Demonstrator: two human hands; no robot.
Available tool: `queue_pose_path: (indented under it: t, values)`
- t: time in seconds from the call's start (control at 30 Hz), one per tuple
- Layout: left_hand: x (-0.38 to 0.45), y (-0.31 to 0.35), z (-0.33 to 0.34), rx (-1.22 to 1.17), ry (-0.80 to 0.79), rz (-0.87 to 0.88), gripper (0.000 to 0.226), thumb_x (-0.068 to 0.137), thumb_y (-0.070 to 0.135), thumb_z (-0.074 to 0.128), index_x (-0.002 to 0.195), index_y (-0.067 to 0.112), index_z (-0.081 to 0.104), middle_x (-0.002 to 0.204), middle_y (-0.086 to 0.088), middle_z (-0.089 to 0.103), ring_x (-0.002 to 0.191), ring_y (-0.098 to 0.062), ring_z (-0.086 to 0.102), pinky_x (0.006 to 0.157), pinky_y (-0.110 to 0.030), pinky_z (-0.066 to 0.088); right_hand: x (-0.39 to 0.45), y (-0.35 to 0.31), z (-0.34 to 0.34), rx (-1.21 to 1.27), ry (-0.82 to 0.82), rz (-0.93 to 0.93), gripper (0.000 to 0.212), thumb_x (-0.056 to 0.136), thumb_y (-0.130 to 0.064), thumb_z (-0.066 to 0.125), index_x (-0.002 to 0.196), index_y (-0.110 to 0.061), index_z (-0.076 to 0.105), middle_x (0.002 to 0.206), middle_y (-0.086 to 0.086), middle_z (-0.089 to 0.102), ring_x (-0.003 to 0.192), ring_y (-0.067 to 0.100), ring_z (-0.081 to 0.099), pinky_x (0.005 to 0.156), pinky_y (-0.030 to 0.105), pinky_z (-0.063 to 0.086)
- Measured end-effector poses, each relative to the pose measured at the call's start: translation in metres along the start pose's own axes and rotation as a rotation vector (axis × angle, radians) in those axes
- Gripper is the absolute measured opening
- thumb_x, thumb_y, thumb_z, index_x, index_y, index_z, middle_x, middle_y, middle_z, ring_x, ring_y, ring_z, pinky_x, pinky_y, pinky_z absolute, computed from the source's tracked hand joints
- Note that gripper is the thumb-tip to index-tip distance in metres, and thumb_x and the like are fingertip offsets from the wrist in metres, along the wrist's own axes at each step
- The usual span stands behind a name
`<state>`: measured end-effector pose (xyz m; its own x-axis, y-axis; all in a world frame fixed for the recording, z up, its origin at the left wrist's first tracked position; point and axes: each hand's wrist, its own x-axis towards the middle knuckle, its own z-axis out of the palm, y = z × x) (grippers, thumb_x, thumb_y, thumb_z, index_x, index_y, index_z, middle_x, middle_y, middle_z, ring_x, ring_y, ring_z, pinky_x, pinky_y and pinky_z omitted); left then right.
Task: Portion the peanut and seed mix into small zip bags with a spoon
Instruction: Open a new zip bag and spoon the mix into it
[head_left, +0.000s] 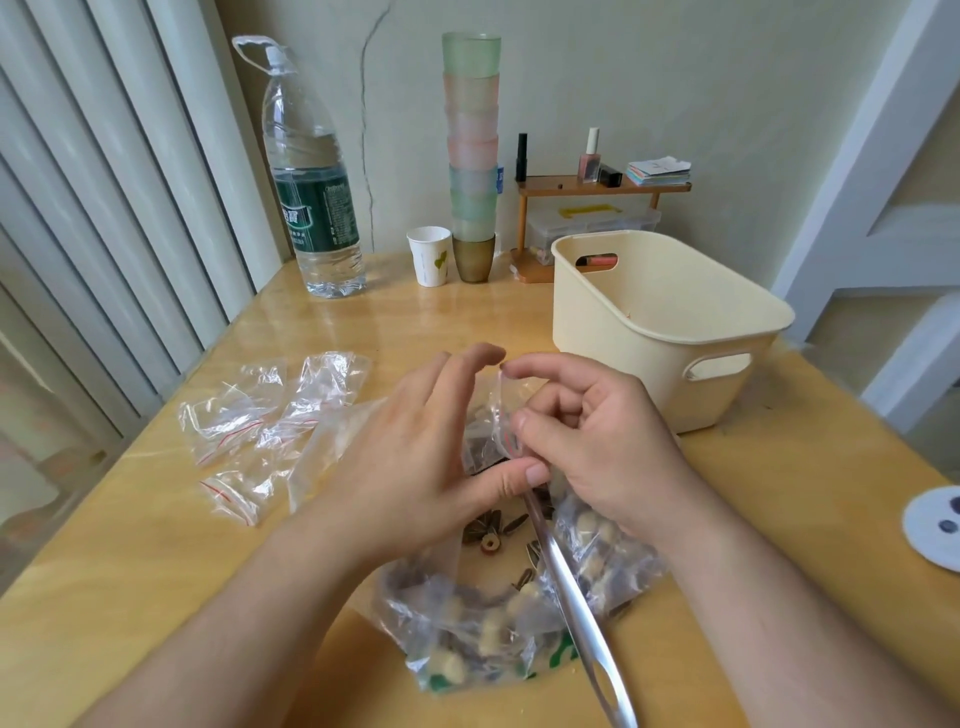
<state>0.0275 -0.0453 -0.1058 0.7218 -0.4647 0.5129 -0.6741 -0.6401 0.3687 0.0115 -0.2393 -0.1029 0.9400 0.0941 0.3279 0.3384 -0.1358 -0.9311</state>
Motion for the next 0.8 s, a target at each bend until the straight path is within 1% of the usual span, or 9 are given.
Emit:
queue_pose_path:
  t: [0.1,0.2,0.33,0.4,0.47,0.53,0.67,0.73,0.8]
  values:
    - [0.000,-0.003,-0.004,-0.006,-0.047,0.002,0.089,0.076,0.083,0.063,0.143,0.028,0.039,0.129,0.017,0.052,0.111,0.002,0.049,0.085,-0.016,0.041,0.001,0.001,-0.002,0.032,-0.023,-0.009,0.030,0.097,-0.001,0.067,0.112,-0.027,0.070,0.064,0.000,0.065,0.065,0.014,0.061,0.069,0.029,0.053]
    - [0.001,-0.010,-0.010,-0.010,-0.099,-0.042,0.068,0.074,0.065,0.066,0.130,0.032,0.045,0.099,0.025,0.048,0.090,0.007,0.049,0.070,-0.013,0.039,0.001,0.000,-0.012,-0.023,-0.068,-0.004,0.022,0.101,-0.009,0.064,0.103,-0.030,0.069,0.074,-0.001,0.067,0.065,0.017,0.062,0.065,0.031,0.053]
    - [0.005,-0.022,-0.020,-0.083,-0.221,-0.190,0.036,0.067,0.041,0.060,0.101,0.035,0.048,0.071,0.011,0.043,0.063,-0.007,0.043,0.055,-0.028,0.032,-0.001,0.003,-0.028,-0.597,-0.282,-0.054,0.031,0.099,-0.017,0.067,0.105,-0.046,0.077,0.096,-0.018,0.065,0.089,0.006,0.063,0.085,0.028,0.052]
    - [0.006,-0.027,-0.023,-0.097,-0.242,-0.260,0.028,0.068,0.030,0.062,0.092,0.033,0.048,0.066,0.008,0.043,0.060,-0.011,0.041,0.054,-0.031,0.032,-0.005,0.001,-0.024,-0.802,-0.432,-0.022,0.037,0.102,-0.018,0.064,0.111,-0.052,0.074,0.098,-0.020,0.057,0.096,-0.001,0.055,0.082,0.022,0.046]
    - [0.006,-0.028,-0.023,-0.044,-0.265,-0.337,0.027,0.077,0.029,0.071,0.091,0.032,0.048,0.070,0.007,0.049,0.062,-0.010,0.045,0.057,-0.032,0.034,-0.008,0.003,-0.017,-0.932,-0.482,0.008,0.037,0.104,-0.021,0.061,0.112,-0.055,0.073,0.096,-0.020,0.051,0.097,-0.005,0.048,0.077,0.019,0.041]
    - [0.006,-0.026,-0.019,0.012,-0.267,-0.421,0.030,0.086,0.047,0.074,0.093,0.033,0.049,0.075,0.007,0.056,0.069,-0.014,0.053,0.059,-0.035,0.038,-0.007,0.009,-0.014,-0.967,-0.449,-0.026,0.032,0.103,-0.022,0.062,0.107,-0.052,0.074,0.093,-0.020,0.049,0.097,-0.002,0.045,0.083,0.024,0.045]
    - [0.002,-0.017,-0.001,0.236,-0.311,-0.494,0.055,0.080,0.084,0.053,0.089,0.031,0.042,0.095,0.008,0.057,0.089,-0.020,0.056,0.077,-0.040,0.050,-0.003,0.010,-0.014,-0.991,-0.334,-0.100,0.027,0.101,-0.019,0.062,0.100,-0.043,0.075,0.094,-0.021,0.053,0.101,0.004,0.042,0.093,0.032,0.042]
    - [0.000,-0.012,0.007,0.282,-0.368,-0.523,0.057,0.078,0.086,0.050,0.091,0.032,0.040,0.104,0.008,0.053,0.100,-0.020,0.053,0.087,-0.042,0.050,0.000,0.008,-0.018,-0.969,-0.244,-0.119,0.026,0.101,-0.018,0.062,0.102,-0.041,0.075,0.098,-0.024,0.055,0.104,0.005,0.045,0.087,0.030,0.037]
    - [0.001,-0.010,0.012,0.292,-0.351,-0.523,0.043,0.084,0.070,0.054,0.094,0.031,0.041,0.106,0.008,0.051,0.105,-0.020,0.053,0.088,-0.042,0.050,0.002,0.008,-0.020,-0.918,-0.172,-0.167,0.022,0.099,-0.017,0.066,0.100,-0.037,0.075,0.098,-0.022,0.057,0.101,0.009,0.052,0.083,0.032,0.042]
